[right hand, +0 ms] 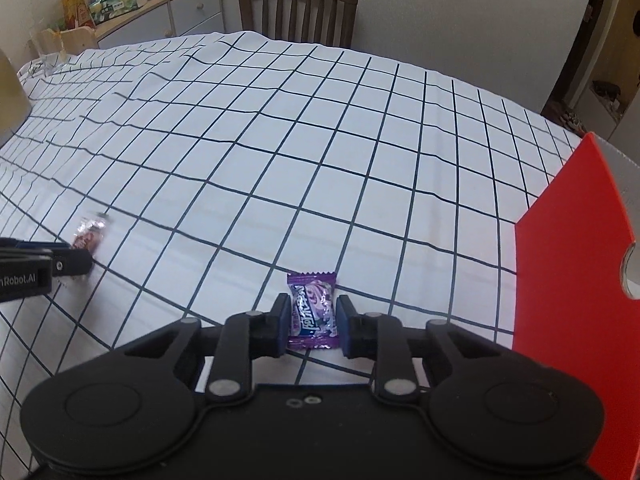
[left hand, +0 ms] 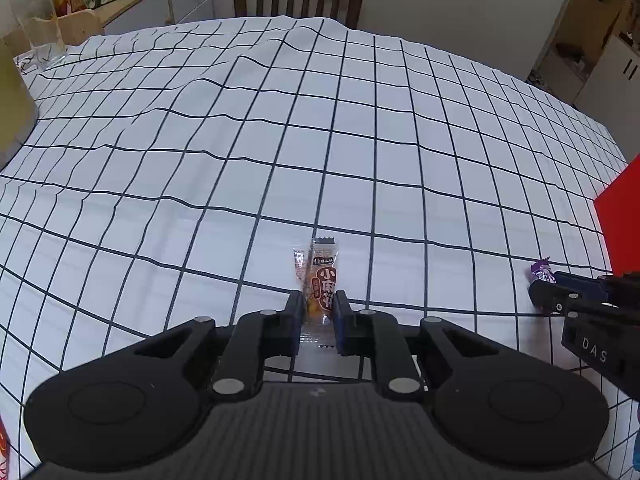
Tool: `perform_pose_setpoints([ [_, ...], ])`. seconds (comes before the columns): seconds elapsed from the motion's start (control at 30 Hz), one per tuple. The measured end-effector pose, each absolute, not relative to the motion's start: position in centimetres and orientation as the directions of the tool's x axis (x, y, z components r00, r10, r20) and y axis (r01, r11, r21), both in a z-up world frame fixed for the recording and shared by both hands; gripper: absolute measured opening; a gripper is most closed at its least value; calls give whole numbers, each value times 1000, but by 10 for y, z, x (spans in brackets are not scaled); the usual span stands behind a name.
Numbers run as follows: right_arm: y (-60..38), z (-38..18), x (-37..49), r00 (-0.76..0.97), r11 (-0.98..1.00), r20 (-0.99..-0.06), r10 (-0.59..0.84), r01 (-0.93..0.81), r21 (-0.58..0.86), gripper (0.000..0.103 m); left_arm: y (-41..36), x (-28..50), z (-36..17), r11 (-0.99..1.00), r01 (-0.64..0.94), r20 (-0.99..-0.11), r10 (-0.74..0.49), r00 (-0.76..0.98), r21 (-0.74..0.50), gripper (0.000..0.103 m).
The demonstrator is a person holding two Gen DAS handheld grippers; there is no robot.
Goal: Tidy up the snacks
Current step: 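Carry the candy stick and purple candy over the shoebox with both tools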
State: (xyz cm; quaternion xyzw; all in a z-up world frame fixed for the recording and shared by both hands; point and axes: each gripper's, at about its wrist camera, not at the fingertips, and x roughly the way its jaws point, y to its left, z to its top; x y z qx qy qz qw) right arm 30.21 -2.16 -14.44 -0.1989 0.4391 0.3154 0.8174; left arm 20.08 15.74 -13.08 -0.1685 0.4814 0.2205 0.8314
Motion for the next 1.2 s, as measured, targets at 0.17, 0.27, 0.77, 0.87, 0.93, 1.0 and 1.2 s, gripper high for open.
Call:
perform_pose_setpoints([
  [0.17,-29,-143,294,427,724,-835,349,-688,-50,16,151,195,-130,856,-513,-878,195,438,-66,15],
  [0.27,-37,-139,291,424,738,-832,357,-674,-27,16,146,191,-128,858,-507,-882,176,438,-80,15],
  [0.77,-82,-99,256,431,752,-805,407,-659,28,16,108,166,-90,889,-437,-864,109,492,-136,15],
  [0.87,-93,-91,251,437,759,-799,414,-650,38,16,96,163,-80,901,-413,-853,106,511,-135,15],
  [0.93,-101,-84,248,444,764,-792,418,-644,41,16,87,161,-72,909,-395,-844,107,525,-131,15],
  [1.0,-110,-76,244,453,768,-784,424,-638,47,16,78,158,-65,919,-375,-835,106,540,-125,15],
  [1.2,-135,-51,239,480,785,-761,437,-617,61,16,46,155,-43,946,-304,-806,89,585,-116,15],
])
